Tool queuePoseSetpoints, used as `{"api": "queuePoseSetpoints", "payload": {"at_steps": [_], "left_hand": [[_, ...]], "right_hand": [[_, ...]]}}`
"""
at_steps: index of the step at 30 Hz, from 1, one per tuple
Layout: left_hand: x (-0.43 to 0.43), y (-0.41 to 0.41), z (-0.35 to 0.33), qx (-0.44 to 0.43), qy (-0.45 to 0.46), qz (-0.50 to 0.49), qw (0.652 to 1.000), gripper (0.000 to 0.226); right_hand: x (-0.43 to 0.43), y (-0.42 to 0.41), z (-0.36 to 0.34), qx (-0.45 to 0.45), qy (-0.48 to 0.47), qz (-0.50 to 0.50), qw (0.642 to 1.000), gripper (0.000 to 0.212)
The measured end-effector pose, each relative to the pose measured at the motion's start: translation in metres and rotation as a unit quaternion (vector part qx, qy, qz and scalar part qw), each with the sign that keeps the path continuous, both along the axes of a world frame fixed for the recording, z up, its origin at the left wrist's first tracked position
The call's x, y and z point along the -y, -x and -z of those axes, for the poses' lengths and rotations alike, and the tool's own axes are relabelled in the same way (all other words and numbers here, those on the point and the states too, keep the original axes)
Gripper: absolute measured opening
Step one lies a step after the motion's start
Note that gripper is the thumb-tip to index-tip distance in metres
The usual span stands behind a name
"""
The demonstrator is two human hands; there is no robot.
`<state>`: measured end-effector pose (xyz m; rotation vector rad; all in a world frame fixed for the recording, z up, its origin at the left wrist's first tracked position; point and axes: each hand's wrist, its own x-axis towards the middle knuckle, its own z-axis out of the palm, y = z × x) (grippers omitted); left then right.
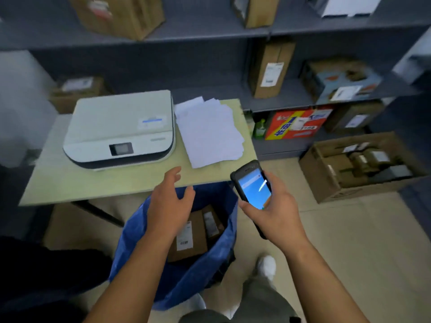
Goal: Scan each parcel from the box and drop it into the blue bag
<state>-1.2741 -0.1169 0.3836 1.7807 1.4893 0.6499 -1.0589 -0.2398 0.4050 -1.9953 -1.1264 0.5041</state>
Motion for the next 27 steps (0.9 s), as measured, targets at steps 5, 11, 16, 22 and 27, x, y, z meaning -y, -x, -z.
{"api": "queuePoseSetpoints", "payload": {"at_steps": [5, 11, 16, 22, 27], "left_hand": [[0.015, -0.024, -0.035, -0.005, -0.025, 0.049, 0.998, 0.049], [0.057, -0.096, -0.054, 0.0, -0.04, 0.122, 0.992, 0.045], [0.114, -0.201, -0.064, 0.022, -0.018, 0.196, 0.98, 0.046], [0.16, -0.323, -0.079, 0.038, -0.037, 0.264, 0.963, 0.05], [0.207, -0.395, -0.087, 0.016, -0.037, 0.328, 0.944, 0.053]], "right_hand": [[0.054, -0.028, -0.026, 0.028, -0.007, 0.096, 0.995, 0.088], [0.11, -0.085, -0.038, 0.034, 0.003, 0.162, 0.986, 0.098], [0.163, -0.147, -0.052, 0.037, 0.025, 0.192, 0.98, 0.099], [0.245, -0.235, -0.071, 0.054, 0.023, 0.258, 0.964, 0.098], [0.307, -0.281, -0.091, 0.065, -0.001, 0.323, 0.944, 0.095]]}}
